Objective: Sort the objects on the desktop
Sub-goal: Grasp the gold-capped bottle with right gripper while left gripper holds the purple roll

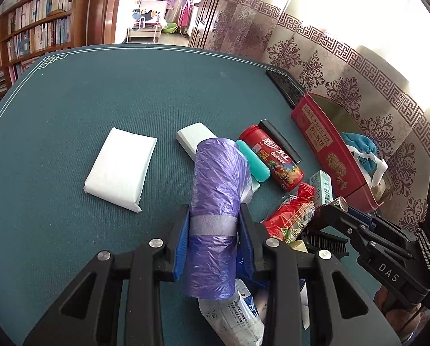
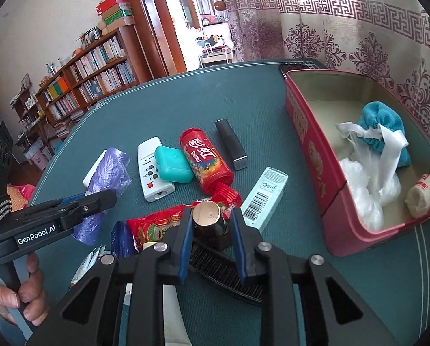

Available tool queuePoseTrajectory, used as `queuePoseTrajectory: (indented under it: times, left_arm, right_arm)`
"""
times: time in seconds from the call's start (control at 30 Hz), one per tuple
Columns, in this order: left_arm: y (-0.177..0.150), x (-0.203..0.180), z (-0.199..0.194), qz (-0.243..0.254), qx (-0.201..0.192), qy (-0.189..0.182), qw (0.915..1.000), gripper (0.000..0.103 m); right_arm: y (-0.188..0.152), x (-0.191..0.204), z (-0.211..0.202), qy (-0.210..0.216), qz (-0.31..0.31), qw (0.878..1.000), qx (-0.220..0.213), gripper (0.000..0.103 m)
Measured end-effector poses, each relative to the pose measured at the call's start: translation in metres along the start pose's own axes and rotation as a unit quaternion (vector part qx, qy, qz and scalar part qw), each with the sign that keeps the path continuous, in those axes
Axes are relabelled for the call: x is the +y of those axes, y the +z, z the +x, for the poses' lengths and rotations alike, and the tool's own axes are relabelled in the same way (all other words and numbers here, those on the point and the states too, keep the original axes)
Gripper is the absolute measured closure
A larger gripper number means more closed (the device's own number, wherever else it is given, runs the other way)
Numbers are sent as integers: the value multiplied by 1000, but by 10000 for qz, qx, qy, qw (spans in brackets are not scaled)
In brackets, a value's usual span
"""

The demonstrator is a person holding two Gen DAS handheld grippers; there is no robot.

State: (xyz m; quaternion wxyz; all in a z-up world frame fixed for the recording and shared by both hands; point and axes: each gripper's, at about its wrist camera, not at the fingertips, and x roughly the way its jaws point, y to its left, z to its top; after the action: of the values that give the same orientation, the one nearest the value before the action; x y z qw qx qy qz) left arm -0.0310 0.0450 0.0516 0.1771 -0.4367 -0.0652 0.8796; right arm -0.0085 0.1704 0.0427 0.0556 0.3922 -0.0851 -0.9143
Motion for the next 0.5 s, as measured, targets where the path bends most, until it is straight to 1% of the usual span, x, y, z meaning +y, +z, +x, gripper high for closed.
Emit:
queuePoseTrajectory:
  times: [0.07,0.1,0.5]
  left_arm:
    - [0,-1,0,-5,-13,-12,10000,69]
    - [0,-2,-1,-5,-25,-14,10000,69]
    - [1,-4,-4,-29,-89,-22,10000,69]
  right_arm:
    - [0,-2,-2,10,36,10000,-22,77]
    - [-3,-4,-2,12,52,10000,-51,82]
    - [-3,-13,-24,33,226,9988,-440,82]
